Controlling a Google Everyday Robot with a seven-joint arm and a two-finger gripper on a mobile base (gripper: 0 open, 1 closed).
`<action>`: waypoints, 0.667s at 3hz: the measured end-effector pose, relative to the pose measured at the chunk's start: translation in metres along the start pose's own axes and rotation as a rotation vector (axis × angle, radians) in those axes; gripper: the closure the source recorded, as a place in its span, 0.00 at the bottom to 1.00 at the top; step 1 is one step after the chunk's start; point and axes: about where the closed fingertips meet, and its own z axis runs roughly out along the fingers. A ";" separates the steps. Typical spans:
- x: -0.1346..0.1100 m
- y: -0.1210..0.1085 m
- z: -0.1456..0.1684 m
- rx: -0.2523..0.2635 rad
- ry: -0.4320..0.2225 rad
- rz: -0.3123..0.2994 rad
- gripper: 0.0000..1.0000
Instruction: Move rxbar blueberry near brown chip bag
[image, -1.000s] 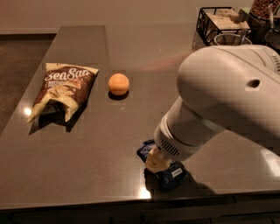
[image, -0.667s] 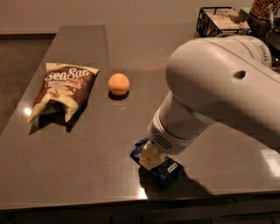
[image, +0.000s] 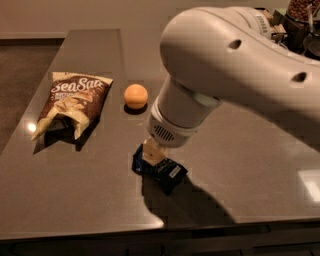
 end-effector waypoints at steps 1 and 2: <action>-0.033 -0.009 0.002 -0.016 -0.028 -0.042 1.00; -0.061 -0.016 0.006 -0.038 -0.050 -0.075 1.00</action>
Offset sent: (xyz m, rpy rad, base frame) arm 0.0725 0.0660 0.0202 0.0786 -0.0128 0.1297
